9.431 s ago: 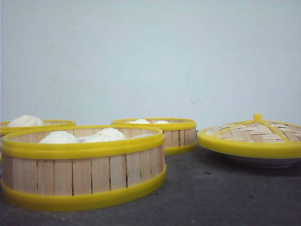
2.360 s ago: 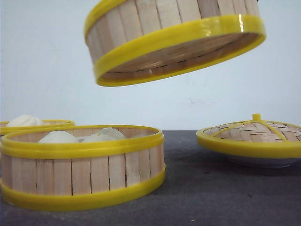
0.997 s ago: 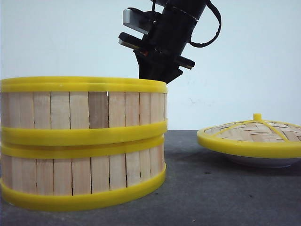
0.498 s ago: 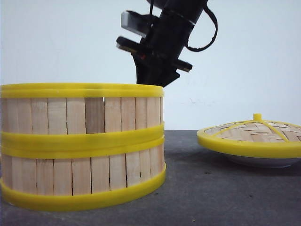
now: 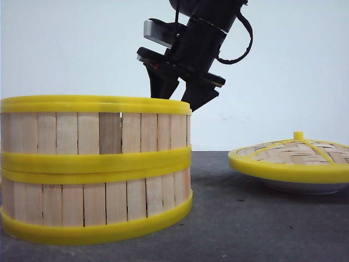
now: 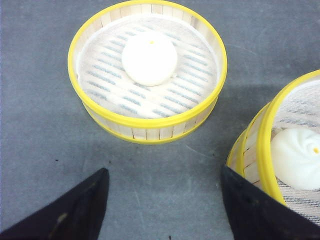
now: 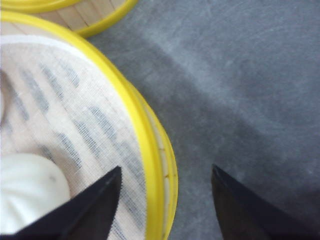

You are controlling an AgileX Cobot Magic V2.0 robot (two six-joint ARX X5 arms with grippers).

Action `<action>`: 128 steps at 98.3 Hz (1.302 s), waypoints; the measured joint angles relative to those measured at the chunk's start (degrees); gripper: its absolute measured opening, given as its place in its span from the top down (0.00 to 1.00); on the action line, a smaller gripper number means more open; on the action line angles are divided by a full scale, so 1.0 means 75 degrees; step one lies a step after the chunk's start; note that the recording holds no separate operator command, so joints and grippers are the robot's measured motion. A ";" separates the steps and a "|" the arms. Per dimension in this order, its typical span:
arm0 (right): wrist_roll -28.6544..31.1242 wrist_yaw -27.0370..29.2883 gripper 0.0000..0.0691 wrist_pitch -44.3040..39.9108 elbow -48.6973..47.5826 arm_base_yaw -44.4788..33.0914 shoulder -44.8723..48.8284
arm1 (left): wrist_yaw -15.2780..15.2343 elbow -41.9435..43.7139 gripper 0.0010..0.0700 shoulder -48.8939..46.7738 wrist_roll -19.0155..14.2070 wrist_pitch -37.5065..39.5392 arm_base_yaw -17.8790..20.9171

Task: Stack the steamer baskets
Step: 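Open the right gripper and raise it away from the stack, then grasp the rim of the remaining bun basket with the left gripper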

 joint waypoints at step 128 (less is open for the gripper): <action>0.0009 0.3025 0.46 -0.4462 0.0321 -0.0323 -0.5761 | 0.0003 0.2923 0.81 0.7551 -0.0090 0.1880 0.1938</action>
